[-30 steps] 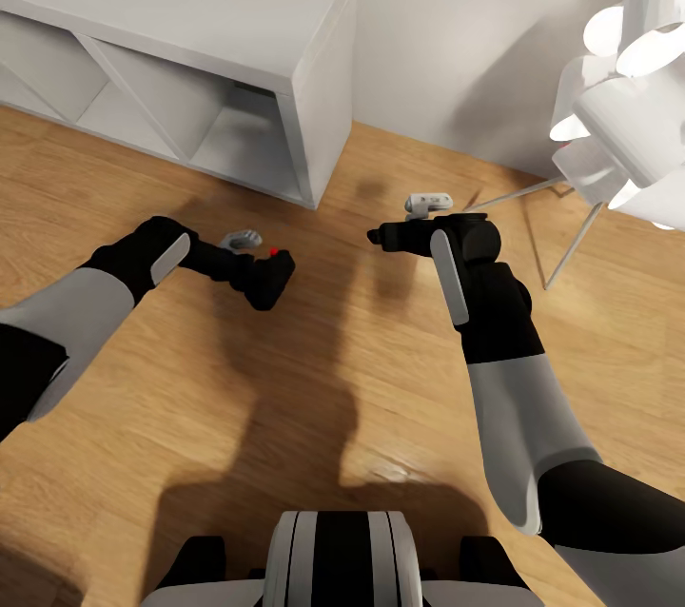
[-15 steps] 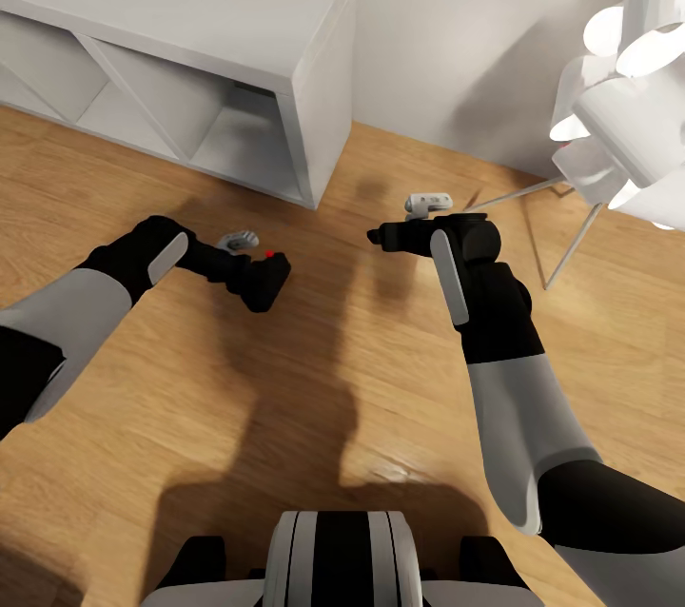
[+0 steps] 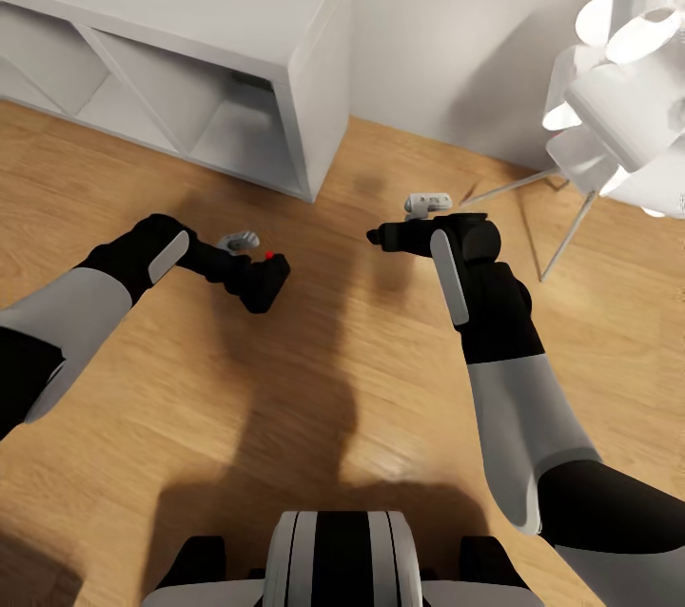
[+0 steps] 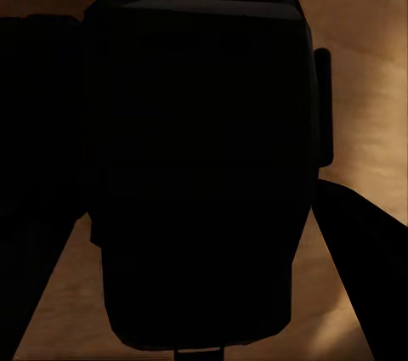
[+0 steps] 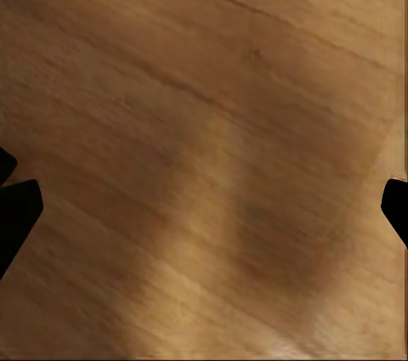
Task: Attach the digital camera to the camera tripod in the bedroom.
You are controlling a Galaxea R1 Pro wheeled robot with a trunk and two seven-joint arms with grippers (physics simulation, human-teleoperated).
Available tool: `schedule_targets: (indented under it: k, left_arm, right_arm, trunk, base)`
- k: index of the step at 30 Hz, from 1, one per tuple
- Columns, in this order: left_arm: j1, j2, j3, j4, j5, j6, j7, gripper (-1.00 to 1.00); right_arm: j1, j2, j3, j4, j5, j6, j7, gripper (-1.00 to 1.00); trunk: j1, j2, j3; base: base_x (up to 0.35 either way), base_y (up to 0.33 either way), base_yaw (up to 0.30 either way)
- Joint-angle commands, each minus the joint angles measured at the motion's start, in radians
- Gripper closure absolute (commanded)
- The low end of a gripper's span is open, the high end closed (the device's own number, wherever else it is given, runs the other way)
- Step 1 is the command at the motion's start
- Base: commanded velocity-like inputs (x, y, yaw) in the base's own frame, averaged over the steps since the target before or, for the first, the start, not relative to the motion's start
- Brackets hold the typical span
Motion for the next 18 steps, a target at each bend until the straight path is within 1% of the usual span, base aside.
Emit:
schedule_targets:
  k: [1,7,18]
  left_arm:
    - [0.000,0.001,-0.013,0.035,-0.033,-0.004,-0.006,1.00]
    - [0.000,0.001,-0.013,0.034,-0.034,-0.003,-0.006,1.00]
    - [0.000,0.001,-0.013,0.019,-0.035,-0.002,-0.005,1.00]
  right_arm:
    - [-0.001,0.000,0.000,-0.001,-0.004,0.004,-0.001,-1.00]
    - [-0.002,0.001,0.001,-0.001,-0.005,0.005,-0.001,-1.00]
    - [-0.002,0.003,0.002,-0.002,-0.007,0.005,0.000,-1.00]
  trunk:
    - [0.000,0.000,-0.001]
    - [0.000,0.000,-0.001]
    - [0.000,0.000,-0.001]
  base:
    - [-0.247,-0.089,0.000]
    - [-0.287,-0.108,0.000]
    - [-0.321,-0.126,0.000]
